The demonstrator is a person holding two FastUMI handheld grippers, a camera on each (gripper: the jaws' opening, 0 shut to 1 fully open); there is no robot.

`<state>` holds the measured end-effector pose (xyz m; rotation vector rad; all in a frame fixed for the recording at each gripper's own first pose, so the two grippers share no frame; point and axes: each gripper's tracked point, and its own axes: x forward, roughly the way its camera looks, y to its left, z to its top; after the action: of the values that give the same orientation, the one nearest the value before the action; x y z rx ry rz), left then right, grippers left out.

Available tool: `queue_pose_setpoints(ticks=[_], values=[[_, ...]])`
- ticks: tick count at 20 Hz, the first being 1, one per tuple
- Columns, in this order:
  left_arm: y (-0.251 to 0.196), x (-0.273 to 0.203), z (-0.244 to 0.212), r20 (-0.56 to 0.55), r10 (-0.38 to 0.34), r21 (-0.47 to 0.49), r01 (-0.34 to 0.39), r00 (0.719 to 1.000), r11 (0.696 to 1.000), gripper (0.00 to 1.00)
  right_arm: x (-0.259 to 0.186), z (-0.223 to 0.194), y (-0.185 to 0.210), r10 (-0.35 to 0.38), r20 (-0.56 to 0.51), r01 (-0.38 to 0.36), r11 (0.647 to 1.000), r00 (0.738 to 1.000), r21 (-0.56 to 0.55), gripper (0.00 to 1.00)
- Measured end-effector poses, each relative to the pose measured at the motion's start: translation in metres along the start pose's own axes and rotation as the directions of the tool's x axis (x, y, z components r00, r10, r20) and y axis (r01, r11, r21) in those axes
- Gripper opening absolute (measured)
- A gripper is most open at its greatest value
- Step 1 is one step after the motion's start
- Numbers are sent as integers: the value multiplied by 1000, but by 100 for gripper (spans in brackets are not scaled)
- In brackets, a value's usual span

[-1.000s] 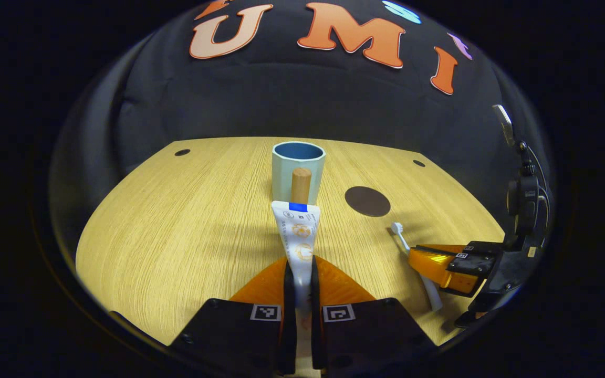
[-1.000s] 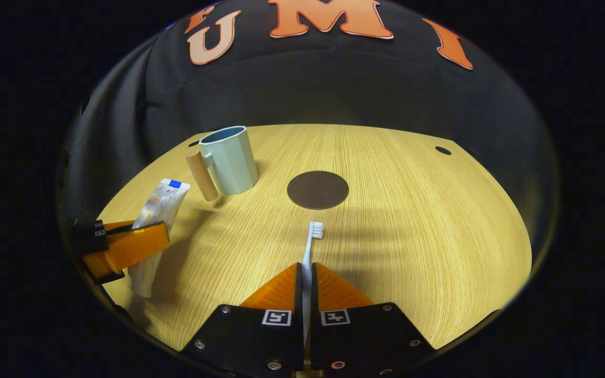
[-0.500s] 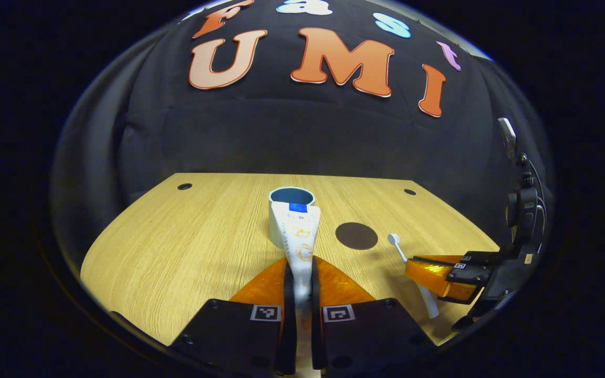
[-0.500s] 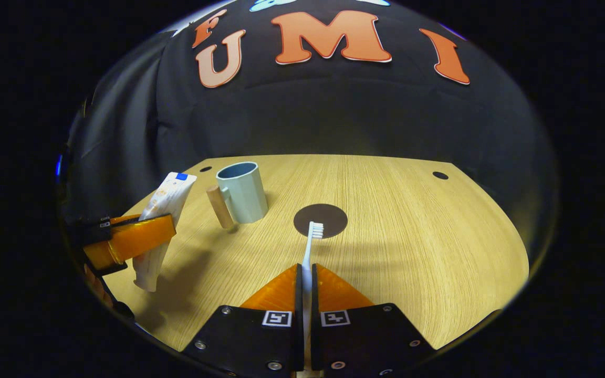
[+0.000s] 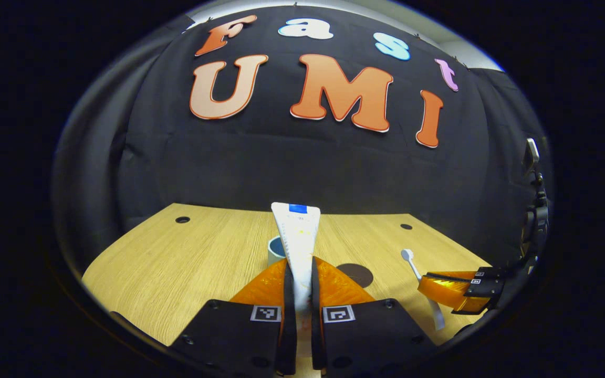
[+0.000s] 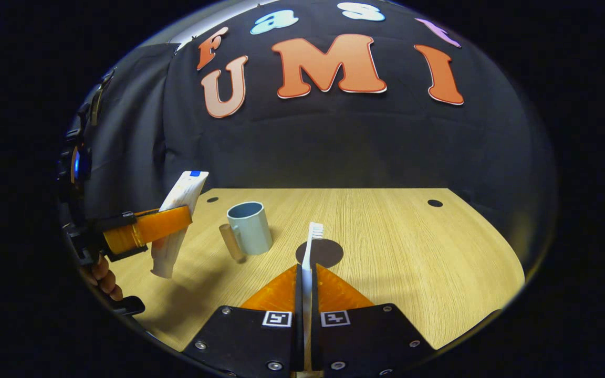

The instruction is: Put the toothbrush and toothpaste on the desktop into the cup, then pick up the cup and place it on the coaster on the desktop.

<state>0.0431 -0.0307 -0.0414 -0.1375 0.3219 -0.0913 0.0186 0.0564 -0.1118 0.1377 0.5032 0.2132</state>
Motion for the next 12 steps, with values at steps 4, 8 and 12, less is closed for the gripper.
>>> queue_pose_setpoints(ticks=[4, 8, 12], values=[[-1, 17, 34, 71, -8, -11, 9, 997, 1000, 15, -4, 25, -7, 1, 65, -1, 1000, 998, 1, 5], [-7, 36, 61, 121, -20, -7, 21, 992, 1000, 15, -8, 49, -14, -4, 129, 5, 1000, 992, -9, 6], [-13, 54, 83, 182, -35, -2, 36, 983, 999, 15, -8, 69, -23, -12, 186, 16, 1000, 982, -19, 6]])
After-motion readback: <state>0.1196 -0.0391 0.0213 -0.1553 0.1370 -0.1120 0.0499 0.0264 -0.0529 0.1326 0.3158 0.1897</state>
